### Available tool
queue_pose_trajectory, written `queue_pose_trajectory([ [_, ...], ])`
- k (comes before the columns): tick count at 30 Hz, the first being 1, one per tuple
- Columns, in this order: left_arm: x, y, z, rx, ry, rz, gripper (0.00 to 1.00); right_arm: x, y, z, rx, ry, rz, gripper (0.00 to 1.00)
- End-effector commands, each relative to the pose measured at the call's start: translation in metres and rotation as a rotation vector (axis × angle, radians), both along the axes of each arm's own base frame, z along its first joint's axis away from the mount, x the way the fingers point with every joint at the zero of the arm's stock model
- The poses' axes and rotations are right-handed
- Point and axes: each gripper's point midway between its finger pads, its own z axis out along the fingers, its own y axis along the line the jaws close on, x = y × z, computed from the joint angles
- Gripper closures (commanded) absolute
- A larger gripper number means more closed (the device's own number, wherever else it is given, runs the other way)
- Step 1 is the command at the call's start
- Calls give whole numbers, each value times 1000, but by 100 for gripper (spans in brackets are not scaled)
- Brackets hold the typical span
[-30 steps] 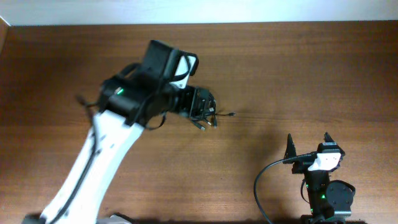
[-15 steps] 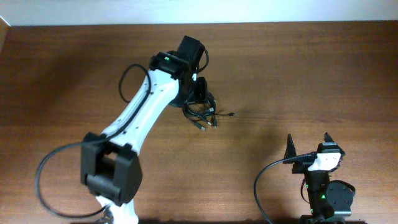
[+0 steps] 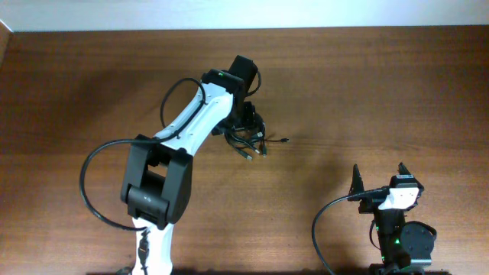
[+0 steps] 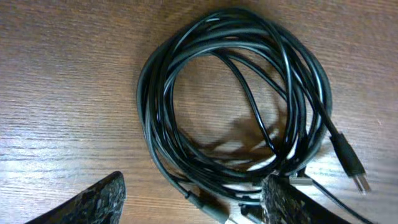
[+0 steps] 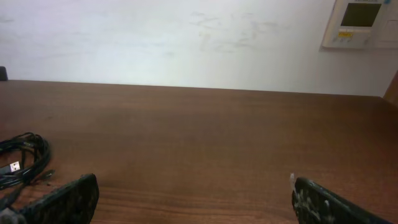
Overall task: Untangle cables
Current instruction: 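Close the left gripper on a loop of the black cable bundle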
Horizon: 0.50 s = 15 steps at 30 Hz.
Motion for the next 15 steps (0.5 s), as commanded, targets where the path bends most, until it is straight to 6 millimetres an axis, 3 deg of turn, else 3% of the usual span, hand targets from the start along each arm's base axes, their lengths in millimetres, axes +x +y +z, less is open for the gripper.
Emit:
queue_pose_trajectory([
  [1, 8, 7, -2, 0, -8, 102, 30, 0, -2, -3, 3, 3, -11, 2],
  [9, 5, 10, -11, 7, 6, 112, 32, 0, -2, -3, 3, 3, -11, 2],
  [15, 1, 11, -23, 20, 32, 112, 25, 0, -2, -3, 3, 3, -11, 2],
])
